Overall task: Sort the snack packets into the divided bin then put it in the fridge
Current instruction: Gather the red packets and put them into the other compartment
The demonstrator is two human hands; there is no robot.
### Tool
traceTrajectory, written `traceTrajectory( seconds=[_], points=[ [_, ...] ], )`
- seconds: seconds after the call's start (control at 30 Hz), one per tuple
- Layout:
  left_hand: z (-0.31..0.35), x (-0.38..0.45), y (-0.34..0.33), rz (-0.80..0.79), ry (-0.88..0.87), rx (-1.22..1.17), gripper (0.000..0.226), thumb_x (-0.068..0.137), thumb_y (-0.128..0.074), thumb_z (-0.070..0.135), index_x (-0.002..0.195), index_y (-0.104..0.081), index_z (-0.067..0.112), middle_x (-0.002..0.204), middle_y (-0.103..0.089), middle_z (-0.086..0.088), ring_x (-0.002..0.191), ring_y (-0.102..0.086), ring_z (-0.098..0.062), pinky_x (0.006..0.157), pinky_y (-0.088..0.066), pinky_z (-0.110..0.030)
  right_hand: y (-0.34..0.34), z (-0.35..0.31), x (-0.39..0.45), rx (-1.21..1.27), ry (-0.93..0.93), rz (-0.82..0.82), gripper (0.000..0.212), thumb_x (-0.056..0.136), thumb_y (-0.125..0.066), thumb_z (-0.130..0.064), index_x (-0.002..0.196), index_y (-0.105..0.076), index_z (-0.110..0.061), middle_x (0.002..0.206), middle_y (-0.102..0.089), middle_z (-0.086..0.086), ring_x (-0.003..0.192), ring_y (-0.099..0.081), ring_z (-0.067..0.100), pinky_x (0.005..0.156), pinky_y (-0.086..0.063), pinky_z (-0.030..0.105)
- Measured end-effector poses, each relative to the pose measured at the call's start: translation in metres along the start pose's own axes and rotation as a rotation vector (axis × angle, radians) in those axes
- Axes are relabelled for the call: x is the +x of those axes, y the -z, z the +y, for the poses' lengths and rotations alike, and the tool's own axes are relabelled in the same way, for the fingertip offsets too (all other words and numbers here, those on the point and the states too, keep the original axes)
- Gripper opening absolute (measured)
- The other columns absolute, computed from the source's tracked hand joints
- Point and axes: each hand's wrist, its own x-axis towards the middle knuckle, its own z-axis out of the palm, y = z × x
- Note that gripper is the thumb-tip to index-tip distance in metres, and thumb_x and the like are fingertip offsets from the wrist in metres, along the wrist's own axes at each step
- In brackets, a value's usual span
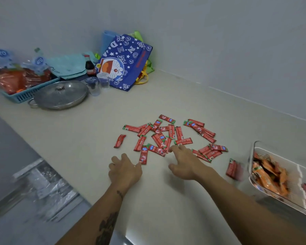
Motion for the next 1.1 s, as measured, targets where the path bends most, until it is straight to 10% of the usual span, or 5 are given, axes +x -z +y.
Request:
traceTrajectory(
  seconds=[0.27, 0.43, 0.63, 0.8, 1.1],
  points=[
    [0.011, 0.023, -0.004, -0.013, -0.197, -0.206, 0.067, 0.077, -0.068, 0.013, 0.135, -0.035, 0.021, 0.120, -0.031, -0.007, 0.103, -0.050, -0.026, 0.089, -0.049, -0.032, -0.029, -0.032, 0.071, -0.144, 0.062, 0.022, 0.044, 0.096, -0.049, -0.024, 0.140, -0.047, -0.019, 0.138, -0.047, 0.005, 0.126, -0.042, 0.029, 0.100, -0.046, 0.046],
    [0.017, 0.037, -0.009, -0.007, -0.128, -0.379, 0.059, 0.082, -0.074, 0.021, 0.132, -0.042, 0.019, 0.120, -0.054, -0.006, 0.107, -0.056, -0.023, 0.082, -0.047, -0.029, -0.059, -0.032, 0.084, -0.248, 0.058, 0.131, 0.045, 0.092, -0.061, -0.030, 0.132, -0.046, -0.017, 0.129, -0.052, 0.006, 0.113, -0.049, 0.025, 0.091, -0.048, 0.037],
    [0.025, 0.054, -0.013, 0.011, -0.111, -0.500, 0.042, 0.086, -0.067, 0.013, 0.125, -0.052, 0.016, 0.117, -0.058, -0.004, 0.106, -0.059, -0.022, 0.089, -0.054, -0.040, -0.048, -0.021, 0.089, 0.222, -0.118, 0.165, 0.033, 0.090, -0.060, -0.013, 0.108, -0.038, -0.030, 0.096, -0.058, -0.006, 0.085, -0.058, 0.012, 0.074, -0.055, 0.038],
    [0.041, 0.056, -0.023, -0.044, -0.255, -0.110, 0.063, 0.087, -0.065, 0.042, 0.135, -0.036, 0.014, 0.128, -0.043, -0.005, 0.113, -0.052, -0.019, 0.093, -0.048, -0.031, -0.023, -0.003, 0.104, 0.500, -0.275, 0.364, 0.028, 0.092, -0.053, -0.002, 0.108, -0.044, -0.023, 0.085, -0.061, 0.000, 0.075, -0.061, 0.016, 0.065, -0.055, 0.042],
    [0.030, 0.074, -0.005, 0.080, -0.372, -0.271, 0.009, 0.092, -0.051, 0.018, 0.099, -0.052, 0.013, 0.080, -0.053, 0.000, 0.087, -0.053, -0.026, 0.073, -0.048, -0.042, -0.026, -0.021, 0.144, 0.101, -0.396, 0.113, 0.086, 0.087, -0.065, -0.050, 0.151, -0.022, -0.011, 0.153, -0.025, 0.021, 0.141, -0.029, 0.041, 0.109, -0.037, 0.052]
  ],
)
